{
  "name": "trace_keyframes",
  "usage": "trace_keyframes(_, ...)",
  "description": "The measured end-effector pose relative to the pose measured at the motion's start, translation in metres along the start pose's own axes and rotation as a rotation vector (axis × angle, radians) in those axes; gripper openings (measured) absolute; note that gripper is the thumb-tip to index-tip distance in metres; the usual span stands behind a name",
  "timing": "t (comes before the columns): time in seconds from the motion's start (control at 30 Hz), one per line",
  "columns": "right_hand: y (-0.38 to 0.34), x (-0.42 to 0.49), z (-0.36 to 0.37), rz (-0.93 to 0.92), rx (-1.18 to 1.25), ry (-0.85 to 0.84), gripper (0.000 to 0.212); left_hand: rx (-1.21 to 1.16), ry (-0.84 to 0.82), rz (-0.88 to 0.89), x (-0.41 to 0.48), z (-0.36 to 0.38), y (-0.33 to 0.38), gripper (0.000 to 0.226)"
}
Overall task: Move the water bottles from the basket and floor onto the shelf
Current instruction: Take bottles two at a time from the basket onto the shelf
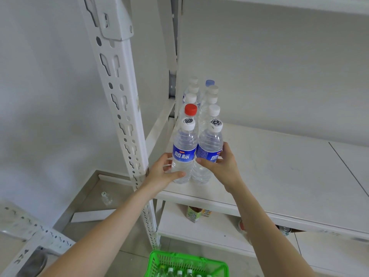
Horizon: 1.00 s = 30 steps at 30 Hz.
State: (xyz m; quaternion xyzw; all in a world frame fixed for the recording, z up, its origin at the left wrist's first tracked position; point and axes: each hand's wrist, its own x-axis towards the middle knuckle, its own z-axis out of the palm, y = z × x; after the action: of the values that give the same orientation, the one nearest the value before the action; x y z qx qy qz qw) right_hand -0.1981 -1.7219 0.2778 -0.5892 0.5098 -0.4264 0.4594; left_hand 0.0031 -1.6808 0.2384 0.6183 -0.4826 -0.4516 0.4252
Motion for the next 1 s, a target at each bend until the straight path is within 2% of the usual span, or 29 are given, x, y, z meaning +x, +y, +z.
trace_keyframes(0.27,0.003,-0.005,0.001,0.036,-0.041,0.029,0.071,0.136,0.045,0.074,-0.014,0.004,-0.008,0.070)
trace_keyframes(0.37,0.001,-0.010,0.001,0.028,-0.077,0.030,0.070,0.276,0.079,0.125,-0.021,0.004,-0.012,0.071)
trace_keyframes(0.47,-0.002,-0.020,0.000,-0.021,-0.138,0.035,0.066,0.456,0.152,0.212,-0.031,0.003,-0.010,0.062)
trace_keyframes(0.63,0.006,-0.042,-0.004,-0.138,-0.390,0.059,0.073,0.690,0.200,0.337,-0.049,0.001,-0.014,0.056)
trace_keyframes(0.83,0.016,-0.078,-0.012,-0.258,-0.866,0.103,0.071,0.998,0.231,0.481,-0.083,0.006,-0.017,0.055)
trace_keyframes(1.0,0.034,-0.113,-0.021,-0.303,-1.087,0.088,0.072,1.183,0.232,0.436,-0.115,0.022,-0.026,0.062)
